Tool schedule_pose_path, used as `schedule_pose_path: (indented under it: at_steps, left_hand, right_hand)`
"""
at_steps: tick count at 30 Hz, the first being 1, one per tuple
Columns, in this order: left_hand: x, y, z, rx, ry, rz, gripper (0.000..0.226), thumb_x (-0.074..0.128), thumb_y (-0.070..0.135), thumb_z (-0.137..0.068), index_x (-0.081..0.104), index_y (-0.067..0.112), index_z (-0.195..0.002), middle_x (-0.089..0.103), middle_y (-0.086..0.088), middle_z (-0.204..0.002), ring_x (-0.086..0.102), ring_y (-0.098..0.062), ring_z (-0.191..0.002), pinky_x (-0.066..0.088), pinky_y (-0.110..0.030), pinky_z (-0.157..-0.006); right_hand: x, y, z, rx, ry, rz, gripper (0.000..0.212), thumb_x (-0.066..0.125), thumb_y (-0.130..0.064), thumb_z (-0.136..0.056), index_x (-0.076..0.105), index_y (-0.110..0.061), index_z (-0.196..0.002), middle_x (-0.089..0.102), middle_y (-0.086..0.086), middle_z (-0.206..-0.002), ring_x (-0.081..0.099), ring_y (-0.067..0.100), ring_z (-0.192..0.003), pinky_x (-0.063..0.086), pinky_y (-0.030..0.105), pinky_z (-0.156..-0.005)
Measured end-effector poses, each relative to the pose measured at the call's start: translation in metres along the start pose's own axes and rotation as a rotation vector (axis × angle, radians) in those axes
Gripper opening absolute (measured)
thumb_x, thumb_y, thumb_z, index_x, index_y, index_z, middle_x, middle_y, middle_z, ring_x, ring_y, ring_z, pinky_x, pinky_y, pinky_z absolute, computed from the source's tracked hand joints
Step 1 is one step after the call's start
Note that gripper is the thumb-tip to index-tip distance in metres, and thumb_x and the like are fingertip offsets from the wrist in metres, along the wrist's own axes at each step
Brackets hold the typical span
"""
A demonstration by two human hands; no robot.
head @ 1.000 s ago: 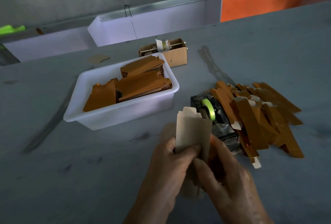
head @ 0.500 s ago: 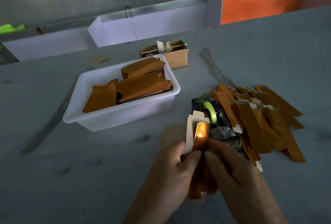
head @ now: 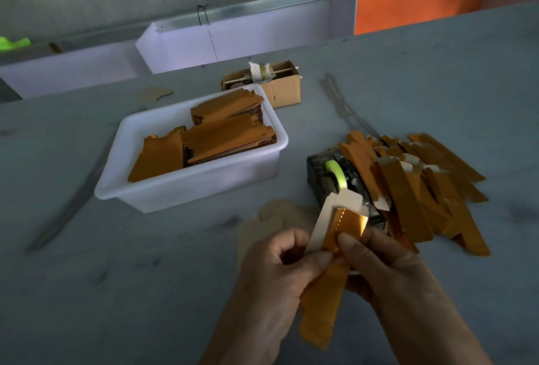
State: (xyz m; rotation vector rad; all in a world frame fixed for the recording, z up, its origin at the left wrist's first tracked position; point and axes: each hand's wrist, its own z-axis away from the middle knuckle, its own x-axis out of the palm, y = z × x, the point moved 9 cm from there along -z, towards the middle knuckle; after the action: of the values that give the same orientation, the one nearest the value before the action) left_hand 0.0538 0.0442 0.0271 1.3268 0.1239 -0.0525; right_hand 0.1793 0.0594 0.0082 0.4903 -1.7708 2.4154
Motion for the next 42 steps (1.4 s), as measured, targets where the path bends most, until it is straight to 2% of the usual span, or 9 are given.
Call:
schedule_pose_path:
  at_steps: [10,15,19,23,28,31,34,37,42]
  left_hand:
    - [-0.012,0.008,0.006,0.163,0.293,-0.291,0.014,0.066,0.033,-0.086,0.07,0.04,-0.098,0.067,0.014,-0.087,0.063,0.0,-0.084,0.05,-0.012,-0.071]
    - [-0.001,0.031,0.018,0.433,0.412,-0.609,0.026,0.072,0.022,-0.084,0.073,0.025,-0.109,0.049,0.01,-0.078,0.055,-0.007,-0.076,0.047,-0.017,-0.066]
    - [0.026,0.038,0.025,0.509,0.407,-1.089,0.051,0.089,0.01,-0.049,0.077,0.011,-0.099,0.055,-0.006,-0.067,0.058,-0.023,-0.058,0.045,-0.025,-0.046]
    - [0.045,0.038,0.025,0.517,0.416,-1.34,0.039,0.049,0.01,-0.072,0.076,0.002,-0.099,0.061,-0.005,-0.065,0.061,-0.021,-0.055,0.045,-0.024,-0.047]
    - [0.048,0.019,0.02,0.288,0.246,-1.207,0.036,0.087,0.039,-0.052,0.079,0.022,-0.083,0.059,0.005,-0.062,0.057,-0.007,-0.049,0.024,-0.019,-0.038]
    - [0.047,0.021,0.029,0.447,0.31,-1.16,0.064,0.094,0.017,-0.03,0.079,0.021,-0.092,0.059,0.002,-0.067,0.06,-0.012,-0.054,0.036,-0.016,-0.035]
    - [0.02,0.023,0.029,0.46,0.366,-0.707,0.043,0.084,0.002,-0.063,0.073,0.026,-0.097,0.061,0.004,-0.088,0.062,-0.009,-0.078,0.046,-0.009,-0.06]
    - [-0.002,-0.011,0.014,0.08,0.31,-0.24,0.019,0.071,0.011,-0.083,0.065,0.029,-0.084,0.07,0.005,-0.081,0.066,-0.005,-0.076,0.047,-0.009,-0.059]
    - [-0.001,-0.027,0.006,-0.117,0.05,-0.064,0.018,0.068,0.014,-0.086,0.071,0.027,-0.074,0.073,-0.001,-0.07,0.071,-0.015,-0.066,0.059,-0.033,-0.064]
  right_hand:
    - [-0.003,0.017,-0.002,0.063,0.048,-0.041,0.022,0.061,-0.025,-0.064,0.075,-0.019,-0.08,0.073,0.01,-0.083,0.07,0.022,-0.08,0.055,0.037,-0.072]
    - [-0.004,0.015,0.0,0.036,0.107,-0.024,0.019,0.062,-0.017,-0.072,0.072,-0.011,-0.087,0.073,0.012,-0.081,0.071,0.022,-0.076,0.056,0.027,-0.059]
    - [-0.004,0.012,0.001,0.04,0.123,0.019,0.013,0.06,-0.019,-0.081,0.071,-0.016,-0.086,0.073,0.006,-0.078,0.071,0.018,-0.075,0.053,0.03,-0.065]
    - [-0.004,0.01,0.003,0.036,0.121,0.055,0.013,0.06,-0.02,-0.081,0.071,-0.017,-0.087,0.072,0.001,-0.075,0.069,0.01,-0.07,0.05,0.02,-0.056]
    - [-0.003,0.01,0.005,0.04,0.096,0.039,0.031,0.06,-0.044,-0.069,0.073,-0.021,-0.086,0.074,-0.003,-0.079,0.07,0.006,-0.075,0.051,0.016,-0.054]
    - [-0.01,0.015,0.004,0.058,0.139,0.032,0.028,0.064,-0.039,-0.065,0.072,-0.014,-0.076,0.072,0.005,-0.075,0.07,0.016,-0.076,0.054,0.026,-0.064]
    - [-0.009,0.019,0.001,0.081,0.13,-0.042,0.027,0.062,-0.035,-0.065,0.07,-0.012,-0.078,0.071,0.012,-0.078,0.068,0.024,-0.077,0.053,0.033,-0.071]
    - [-0.005,0.017,0.0,0.066,0.104,-0.078,0.027,0.062,-0.035,-0.065,0.07,-0.012,-0.078,0.07,0.005,-0.075,0.068,0.02,-0.077,0.053,0.034,-0.072]
    - [-0.007,0.02,0.002,0.096,0.128,-0.031,0.027,0.063,-0.036,-0.062,0.066,-0.01,-0.069,0.062,0.007,-0.063,0.064,0.023,-0.07,0.052,0.036,-0.071]
